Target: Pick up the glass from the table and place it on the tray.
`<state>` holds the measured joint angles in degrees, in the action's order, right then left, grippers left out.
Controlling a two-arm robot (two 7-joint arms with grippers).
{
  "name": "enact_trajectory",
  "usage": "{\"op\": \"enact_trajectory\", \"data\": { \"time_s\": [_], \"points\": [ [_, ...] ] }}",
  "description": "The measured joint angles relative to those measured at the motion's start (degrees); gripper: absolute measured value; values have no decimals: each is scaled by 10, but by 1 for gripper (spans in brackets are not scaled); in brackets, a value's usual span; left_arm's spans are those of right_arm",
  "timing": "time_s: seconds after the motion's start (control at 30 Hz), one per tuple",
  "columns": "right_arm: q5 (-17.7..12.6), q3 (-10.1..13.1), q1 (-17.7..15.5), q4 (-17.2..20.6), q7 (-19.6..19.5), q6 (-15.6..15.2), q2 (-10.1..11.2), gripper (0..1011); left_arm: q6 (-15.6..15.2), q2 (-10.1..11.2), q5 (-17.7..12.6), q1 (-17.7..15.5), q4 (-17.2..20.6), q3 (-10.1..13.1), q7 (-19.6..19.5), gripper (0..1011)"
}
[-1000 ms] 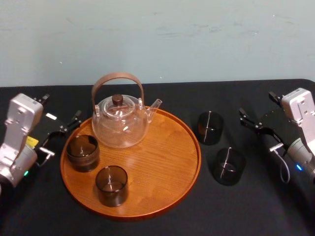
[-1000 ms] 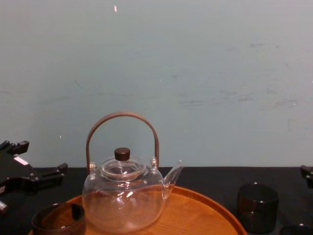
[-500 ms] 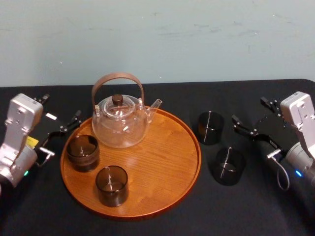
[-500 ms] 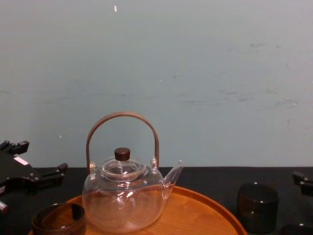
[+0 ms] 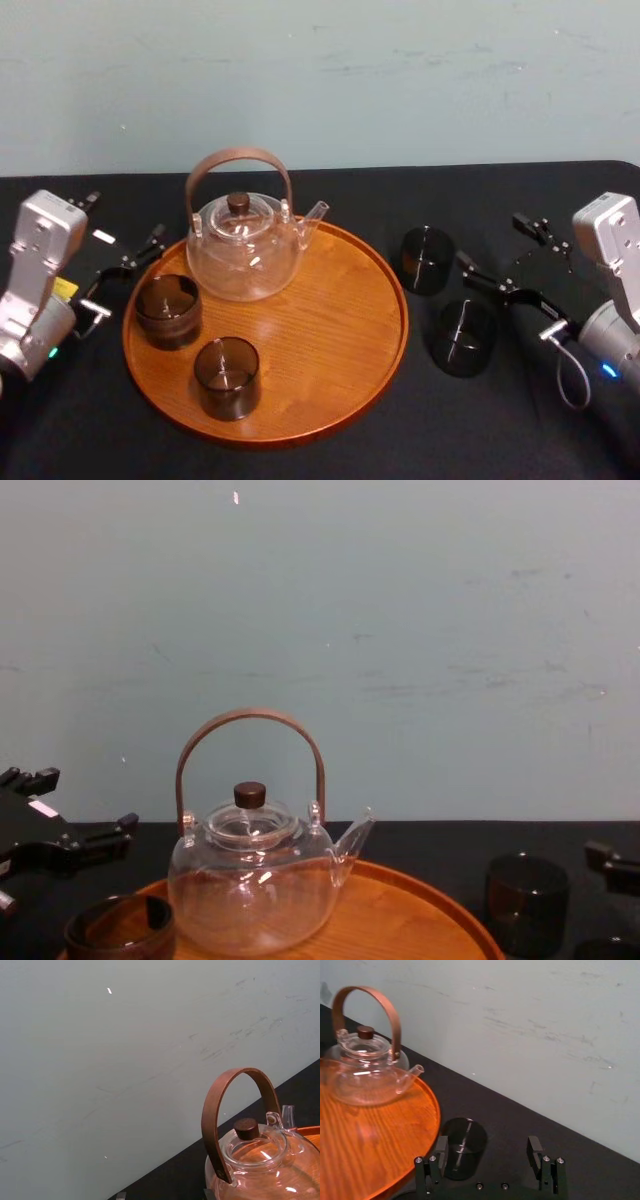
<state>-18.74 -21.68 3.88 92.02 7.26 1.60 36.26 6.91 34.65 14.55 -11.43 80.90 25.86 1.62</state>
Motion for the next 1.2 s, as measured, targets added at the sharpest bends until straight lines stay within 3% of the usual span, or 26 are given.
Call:
{"op": "enact_trajectory", "data": {
  "time_s": [0.57, 1.2],
  "points": [
    [-41, 22, -50, 42, 55, -13, -11, 1002, 0, 0, 0, 0, 0, 0, 0, 1001],
    [-45, 50, -93, 40, 74, -27, -25, 1003, 0, 0, 0, 0, 0, 0, 0, 1001]
  ]
}}
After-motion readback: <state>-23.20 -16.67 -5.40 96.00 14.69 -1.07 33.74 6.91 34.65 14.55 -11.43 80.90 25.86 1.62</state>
